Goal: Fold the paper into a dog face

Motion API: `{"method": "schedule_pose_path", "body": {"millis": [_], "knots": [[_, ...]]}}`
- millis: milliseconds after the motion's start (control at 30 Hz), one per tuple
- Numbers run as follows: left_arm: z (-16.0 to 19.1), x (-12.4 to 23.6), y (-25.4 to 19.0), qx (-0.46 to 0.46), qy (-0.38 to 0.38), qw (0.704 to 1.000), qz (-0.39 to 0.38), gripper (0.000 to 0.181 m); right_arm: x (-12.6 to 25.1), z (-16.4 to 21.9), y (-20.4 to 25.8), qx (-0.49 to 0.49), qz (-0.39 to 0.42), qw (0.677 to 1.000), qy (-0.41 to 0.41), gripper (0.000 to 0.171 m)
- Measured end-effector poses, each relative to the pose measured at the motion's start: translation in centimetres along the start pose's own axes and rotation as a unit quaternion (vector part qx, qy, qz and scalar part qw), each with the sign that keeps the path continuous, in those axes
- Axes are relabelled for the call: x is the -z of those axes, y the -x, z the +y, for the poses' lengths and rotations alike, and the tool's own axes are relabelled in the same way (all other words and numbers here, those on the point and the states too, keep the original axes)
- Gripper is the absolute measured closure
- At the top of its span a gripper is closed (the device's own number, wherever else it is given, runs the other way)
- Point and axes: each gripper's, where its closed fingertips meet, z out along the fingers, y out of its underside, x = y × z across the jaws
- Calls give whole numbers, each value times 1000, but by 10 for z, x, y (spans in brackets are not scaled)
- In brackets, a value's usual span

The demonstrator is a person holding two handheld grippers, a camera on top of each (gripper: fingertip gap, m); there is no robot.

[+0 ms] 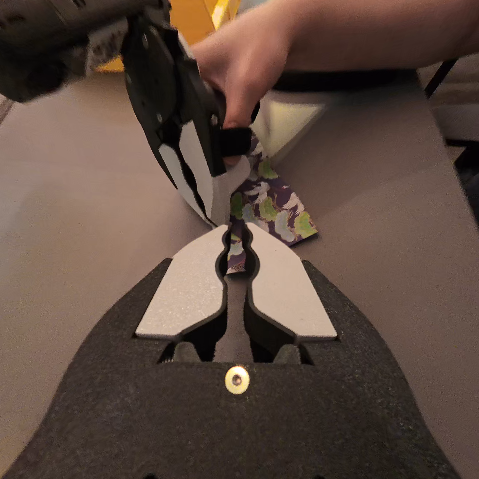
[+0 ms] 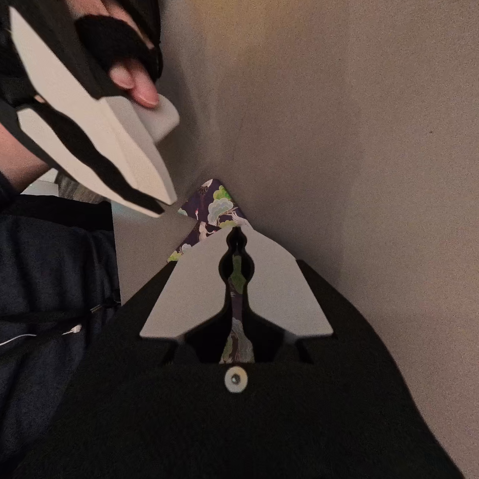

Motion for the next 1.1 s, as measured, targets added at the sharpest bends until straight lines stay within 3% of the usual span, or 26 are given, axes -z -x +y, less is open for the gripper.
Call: {"method": "schedule_pose_path", "body": {"millis": [33, 433, 733, 867, 933, 1100], "knots": [[7, -6, 0, -2, 17, 1000, 2, 173, 0, 0, 0, 0, 0, 1000, 0, 170], [37, -26, 1, -13, 86, 996, -14, 181, -1, 0, 2, -9, -3, 1000, 2, 170], [37, -26, 3, 112, 86, 990, 15, 181, -1, 0, 4, -48, -31, 998, 25, 170], [37, -26, 3, 113, 88, 989, 23, 181, 5, -18, 24, -69, -95, 993, -4, 170], [37, -26, 3, 114, 88, 989, 24, 181, 0, -14, 17, -81, -67, 994, 35, 170], [37, -26, 3, 109, 88, 990, 21, 180, -12, -12, 13, -135, -98, 981, 95, 170]]}}
